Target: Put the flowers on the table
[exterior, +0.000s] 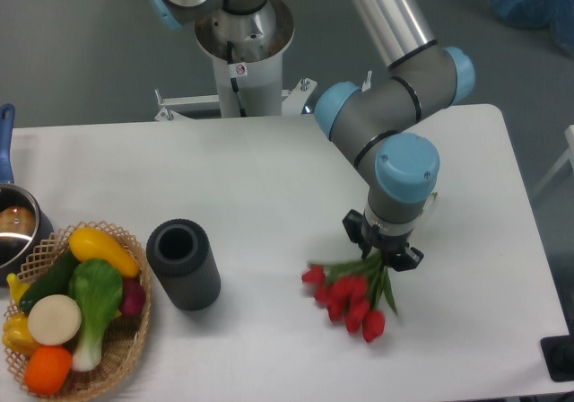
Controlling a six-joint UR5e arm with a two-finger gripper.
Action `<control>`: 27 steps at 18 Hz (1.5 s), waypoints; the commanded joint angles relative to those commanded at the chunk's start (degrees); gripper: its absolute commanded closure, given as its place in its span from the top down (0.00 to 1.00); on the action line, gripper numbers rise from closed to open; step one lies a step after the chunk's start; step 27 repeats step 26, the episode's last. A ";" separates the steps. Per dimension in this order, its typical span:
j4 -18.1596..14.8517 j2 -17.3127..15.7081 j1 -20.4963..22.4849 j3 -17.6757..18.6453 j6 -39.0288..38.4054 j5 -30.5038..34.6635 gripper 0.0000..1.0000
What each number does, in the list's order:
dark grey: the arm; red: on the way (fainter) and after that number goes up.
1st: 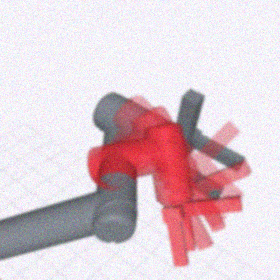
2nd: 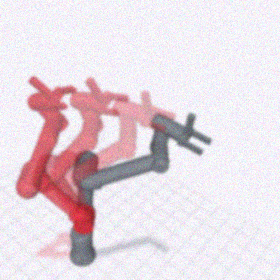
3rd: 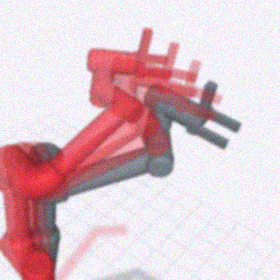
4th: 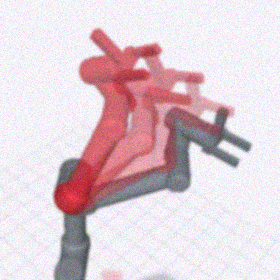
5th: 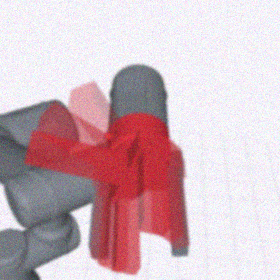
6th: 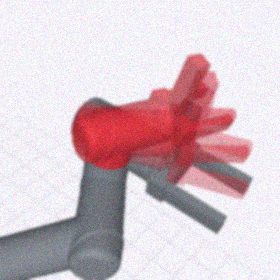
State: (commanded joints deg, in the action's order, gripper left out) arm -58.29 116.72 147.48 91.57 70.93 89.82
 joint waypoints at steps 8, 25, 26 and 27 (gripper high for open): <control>4.85 -6.06 2.28 5.20 -0.44 -0.70 1.00; 4.58 -8.53 5.10 5.02 1.05 -5.36 1.00; 4.67 -8.53 5.01 5.02 1.05 -5.27 1.00; 4.67 -8.53 5.01 5.02 1.05 -5.27 1.00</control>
